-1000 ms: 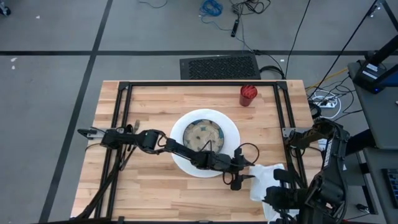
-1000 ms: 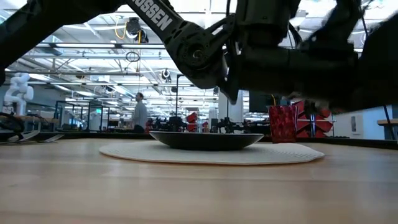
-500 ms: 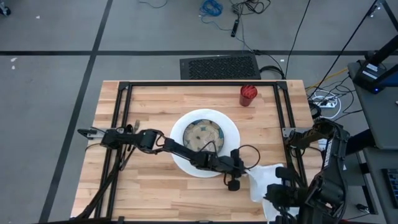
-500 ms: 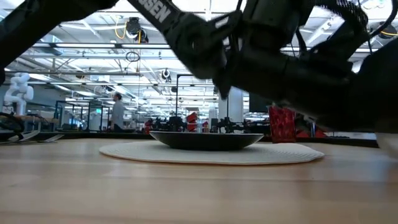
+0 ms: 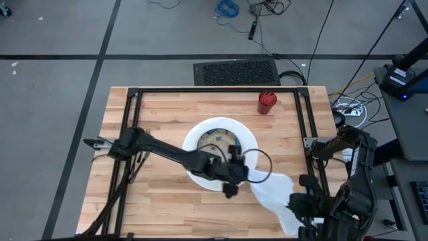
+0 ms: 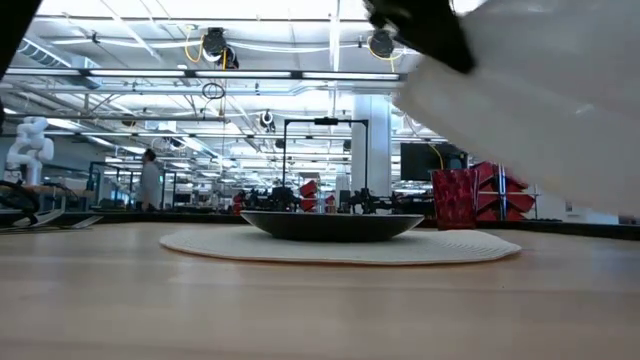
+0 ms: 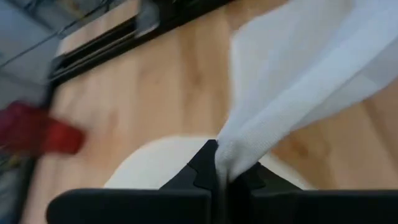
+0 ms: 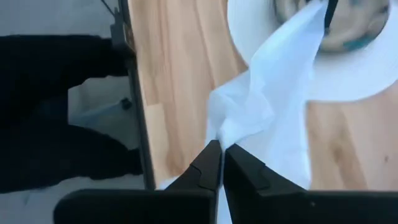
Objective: Set table place
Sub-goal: Fold the white table napkin
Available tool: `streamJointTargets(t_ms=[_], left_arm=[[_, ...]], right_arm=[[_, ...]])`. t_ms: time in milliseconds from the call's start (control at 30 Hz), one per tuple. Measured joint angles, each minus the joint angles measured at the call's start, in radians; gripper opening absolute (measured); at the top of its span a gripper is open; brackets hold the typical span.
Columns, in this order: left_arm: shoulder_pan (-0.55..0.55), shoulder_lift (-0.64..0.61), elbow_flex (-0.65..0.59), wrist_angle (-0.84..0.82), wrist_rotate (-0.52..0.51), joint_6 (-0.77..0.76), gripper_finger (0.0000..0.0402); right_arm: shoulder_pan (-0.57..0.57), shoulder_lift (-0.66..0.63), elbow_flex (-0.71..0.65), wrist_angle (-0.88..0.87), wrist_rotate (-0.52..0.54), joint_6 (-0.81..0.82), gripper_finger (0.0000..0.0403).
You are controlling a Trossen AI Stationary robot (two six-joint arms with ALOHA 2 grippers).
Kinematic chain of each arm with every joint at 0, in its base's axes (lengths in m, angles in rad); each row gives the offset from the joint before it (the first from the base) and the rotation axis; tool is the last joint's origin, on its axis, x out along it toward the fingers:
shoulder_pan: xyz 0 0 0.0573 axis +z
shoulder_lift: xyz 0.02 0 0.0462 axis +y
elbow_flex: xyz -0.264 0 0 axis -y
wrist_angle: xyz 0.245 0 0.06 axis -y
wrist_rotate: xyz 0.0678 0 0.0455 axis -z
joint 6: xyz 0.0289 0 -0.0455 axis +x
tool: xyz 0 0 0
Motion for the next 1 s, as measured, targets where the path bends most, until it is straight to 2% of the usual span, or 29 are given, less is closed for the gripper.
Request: streamJointTargets(t_ms=[133,267,400,567,667,833,1000], left_arm=[[-0.032,-0.111,0.000,-0.224,-0.112,-0.051,0.0000],[-0.075,-0.233,-0.001,-0.439,-0.191,-0.133,0.0000],[-0.121,-0.380,-0.001,-0.586,-0.242,-0.216,0.0000],[-0.152,-0.546,-0.001,-0.639,-0.282,-0.264,0.0000],[-0.149,-0.631,-0.001,-0.666,-0.318,-0.265,0.0000],[-0.114,-0.762,-0.001,-0.679,-0.365,-0.260,0.0000],[-0.052,-0.861,-0.001,-0.631,-0.428,-0.204,0.0000]], right_arm=[[-0.054,-0.002,0.000,0.014,0.137,-0.102,0.0000],[-0.141,-0.006,0.000,0.039,0.179,-0.237,0.0000],[-0.229,-0.023,0.000,0.062,0.202,-0.382,0.0000],[-0.331,-0.071,0.000,0.136,0.340,-0.591,0.0000],[-0.391,-0.106,0.000,0.249,0.415,-0.789,0.0000],[-0.505,-0.173,0.000,0.458,0.446,-1.116,0.0000],[-0.646,-0.219,0.000,0.623,0.447,-1.370,0.0000]])
